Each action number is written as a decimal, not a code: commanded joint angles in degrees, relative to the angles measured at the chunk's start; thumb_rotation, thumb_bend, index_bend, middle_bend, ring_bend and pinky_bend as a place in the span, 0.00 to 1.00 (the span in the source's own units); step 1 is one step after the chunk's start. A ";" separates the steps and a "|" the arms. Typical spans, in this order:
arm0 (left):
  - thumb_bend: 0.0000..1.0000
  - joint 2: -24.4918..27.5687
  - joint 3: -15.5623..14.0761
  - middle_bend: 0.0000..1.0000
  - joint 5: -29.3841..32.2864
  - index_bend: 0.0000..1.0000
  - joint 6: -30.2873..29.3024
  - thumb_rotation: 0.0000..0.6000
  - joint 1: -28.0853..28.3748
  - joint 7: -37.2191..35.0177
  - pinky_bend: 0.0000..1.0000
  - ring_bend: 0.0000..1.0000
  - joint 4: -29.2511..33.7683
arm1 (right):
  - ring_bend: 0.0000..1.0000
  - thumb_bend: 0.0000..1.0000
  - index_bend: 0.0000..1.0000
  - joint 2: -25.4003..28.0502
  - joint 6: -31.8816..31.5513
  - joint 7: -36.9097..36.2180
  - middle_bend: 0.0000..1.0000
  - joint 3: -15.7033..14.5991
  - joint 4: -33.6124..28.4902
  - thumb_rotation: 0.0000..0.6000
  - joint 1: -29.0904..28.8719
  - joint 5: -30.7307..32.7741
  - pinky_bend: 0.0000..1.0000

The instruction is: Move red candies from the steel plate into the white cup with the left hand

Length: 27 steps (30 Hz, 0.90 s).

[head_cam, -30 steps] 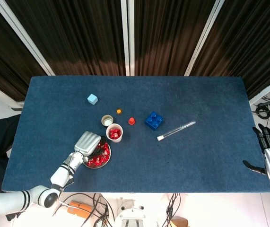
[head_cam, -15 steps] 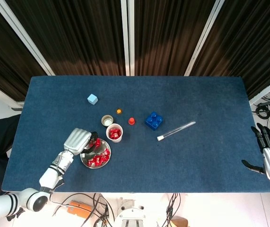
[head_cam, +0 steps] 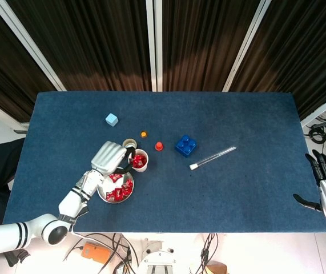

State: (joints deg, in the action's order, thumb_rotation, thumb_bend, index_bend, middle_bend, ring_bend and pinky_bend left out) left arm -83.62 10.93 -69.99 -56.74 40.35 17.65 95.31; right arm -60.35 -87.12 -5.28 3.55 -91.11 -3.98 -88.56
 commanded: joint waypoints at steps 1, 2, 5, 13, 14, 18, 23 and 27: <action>0.39 -2.00 1.30 0.83 4.32 0.58 2.38 1.00 2.76 4.17 0.75 0.76 -1.50 | 0.00 0.19 0.00 -0.01 -0.10 -0.42 0.03 -0.02 0.38 1.00 0.21 0.28 0.16; 0.39 -2.24 1.35 0.83 5.20 0.58 2.59 1.00 3.13 5.01 0.75 0.76 -1.75 | 0.00 0.19 0.00 -0.03 -0.05 -0.57 0.03 -0.02 0.53 1.00 0.25 0.41 0.16; 0.35 -2.78 1.30 0.83 7.49 0.58 2.31 1.00 3.81 7.42 0.75 0.76 -2.25 | 0.00 0.19 0.00 -0.17 0.20 -1.01 0.03 -0.06 1.00 1.00 0.27 0.61 0.16; 0.20 -1.91 -0.09 0.83 6.64 0.43 -2.78 1.00 1.87 8.17 0.75 0.76 -0.20 | 0.00 0.19 0.00 -0.40 0.71 -1.47 0.03 0.11 1.57 1.00 -0.19 0.47 0.16; 0.20 -1.37 -0.43 0.83 6.33 0.43 -3.45 1.00 1.41 8.23 0.75 0.77 0.42 | 0.00 0.19 0.00 -0.37 0.73 -1.43 0.03 0.14 1.55 1.00 -0.23 0.45 0.16; 0.20 1.36 -2.05 0.83 3.77 0.42 -8.40 1.00 -1.99 7.16 0.75 0.77 3.80 | 0.00 0.19 0.00 -0.31 0.73 -1.42 0.03 0.24 1.40 1.00 -0.42 0.23 0.16; 0.20 3.92 -5.08 0.83 1.16 0.42 -13.63 1.00 -7.03 4.49 0.75 0.77 5.34 | 0.00 0.19 0.00 -0.29 0.89 -1.24 0.03 0.31 1.27 1.00 -0.76 -0.11 0.16; 0.20 3.83 -7.53 0.83 0.29 0.42 -15.42 1.00 -10.26 1.92 0.75 0.77 4.11 | 0.00 0.19 0.00 -0.33 0.95 -0.98 0.03 0.34 1.10 1.00 -0.97 -0.35 0.16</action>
State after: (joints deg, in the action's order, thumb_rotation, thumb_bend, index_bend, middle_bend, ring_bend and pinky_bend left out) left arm -79.94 4.26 -69.15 -71.50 31.08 20.54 99.84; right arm -60.68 -86.17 -6.26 3.88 -90.00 -4.94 -88.91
